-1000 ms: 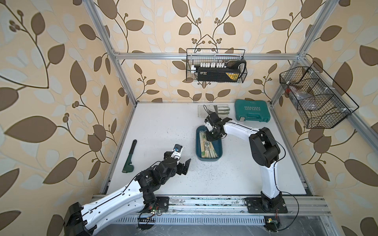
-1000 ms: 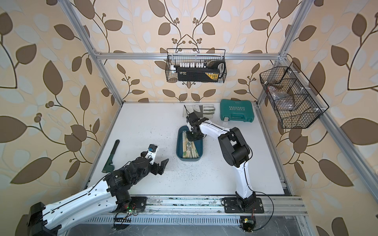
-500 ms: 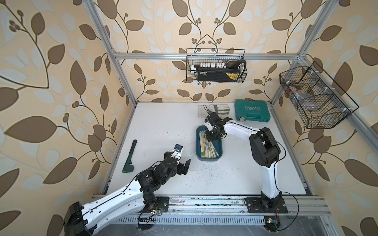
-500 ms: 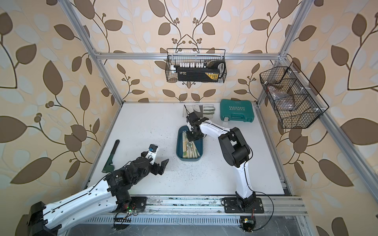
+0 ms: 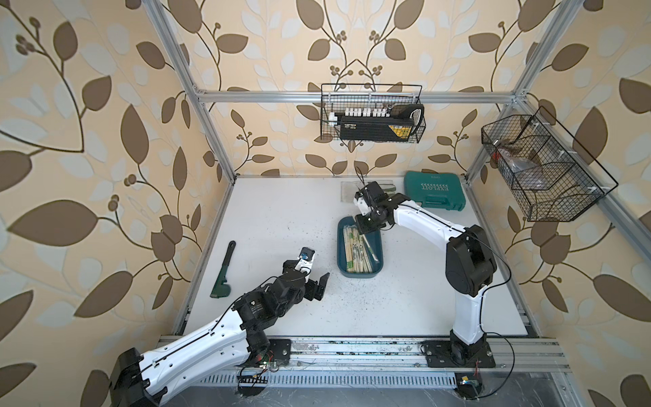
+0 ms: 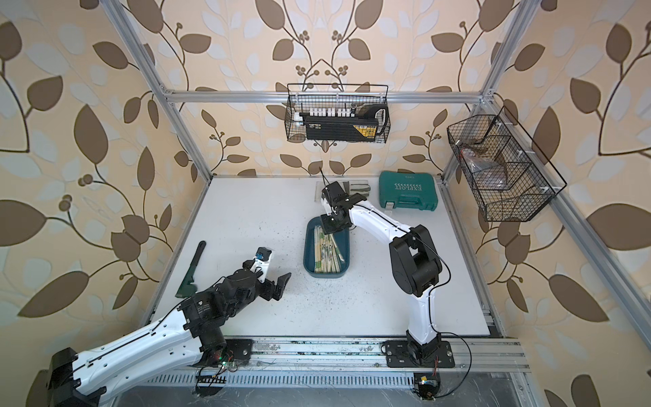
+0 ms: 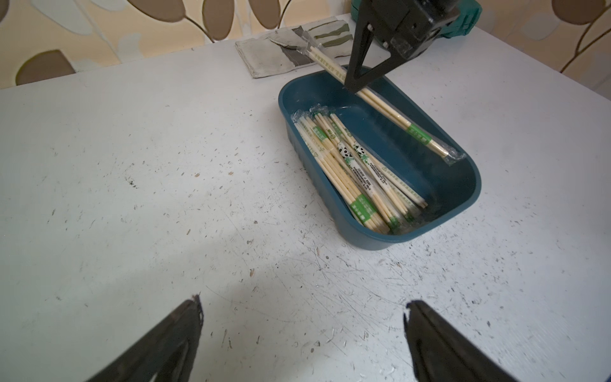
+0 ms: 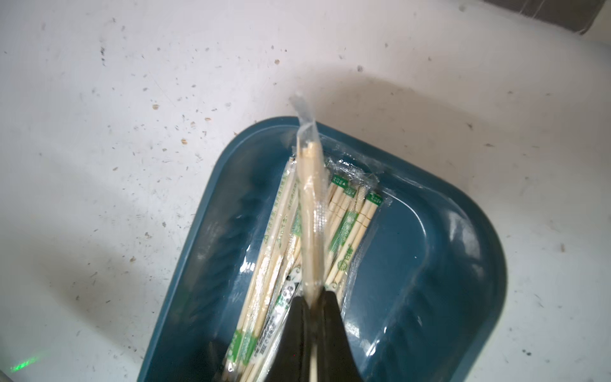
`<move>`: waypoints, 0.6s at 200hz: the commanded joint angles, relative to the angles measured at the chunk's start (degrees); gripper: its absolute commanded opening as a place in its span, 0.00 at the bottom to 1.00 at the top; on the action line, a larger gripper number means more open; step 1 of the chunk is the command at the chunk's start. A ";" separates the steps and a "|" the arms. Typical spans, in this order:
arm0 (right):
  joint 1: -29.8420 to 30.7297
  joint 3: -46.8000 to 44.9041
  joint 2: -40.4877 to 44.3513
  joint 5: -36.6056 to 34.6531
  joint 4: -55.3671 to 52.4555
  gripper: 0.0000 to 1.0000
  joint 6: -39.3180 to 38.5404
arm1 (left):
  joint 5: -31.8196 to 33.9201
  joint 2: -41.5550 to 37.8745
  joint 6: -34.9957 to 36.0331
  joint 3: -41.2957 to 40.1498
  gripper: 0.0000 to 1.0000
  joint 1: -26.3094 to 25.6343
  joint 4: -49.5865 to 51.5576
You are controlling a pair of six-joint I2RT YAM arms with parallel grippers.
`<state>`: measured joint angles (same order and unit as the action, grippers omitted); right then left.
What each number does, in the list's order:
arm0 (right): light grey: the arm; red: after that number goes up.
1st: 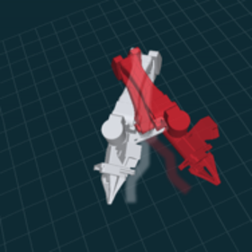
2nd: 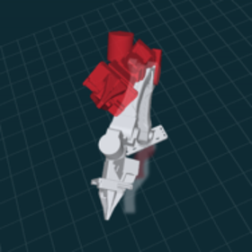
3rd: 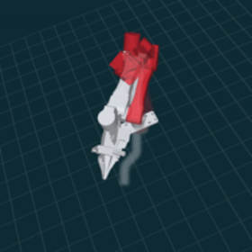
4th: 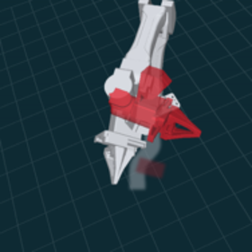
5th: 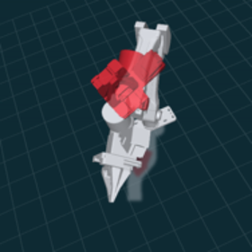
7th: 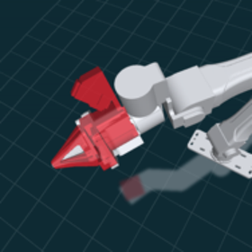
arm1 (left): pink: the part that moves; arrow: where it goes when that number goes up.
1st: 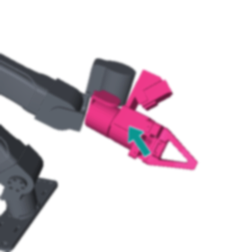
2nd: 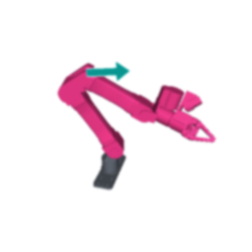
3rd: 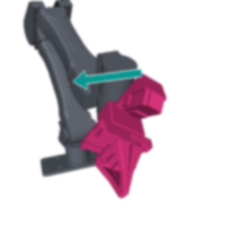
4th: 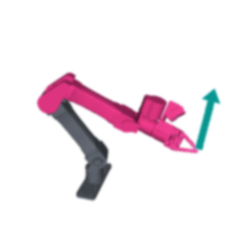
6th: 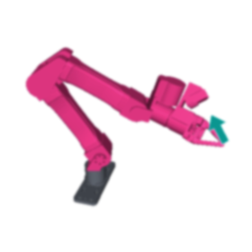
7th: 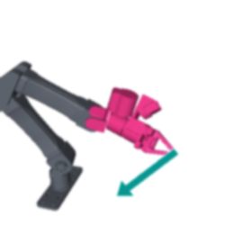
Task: Take the paired disposable chopsticks out of the storage box
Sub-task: Pick up the paired disposable chopsticks from the storage box, then place the paired disposable chopsticks at the center of the board.
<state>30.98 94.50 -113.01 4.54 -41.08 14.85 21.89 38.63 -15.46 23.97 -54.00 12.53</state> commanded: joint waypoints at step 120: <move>-7.97 -5.66 7.85 -12.96 -9.85 0.00 12.75 | 0.12 9.92 -1.92 8.94 0.99 0.19 0.41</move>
<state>22.72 90.91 -102.85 -4.93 -50.65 24.29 21.93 47.53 -16.60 30.33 -54.00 13.10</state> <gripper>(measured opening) 0.045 0.989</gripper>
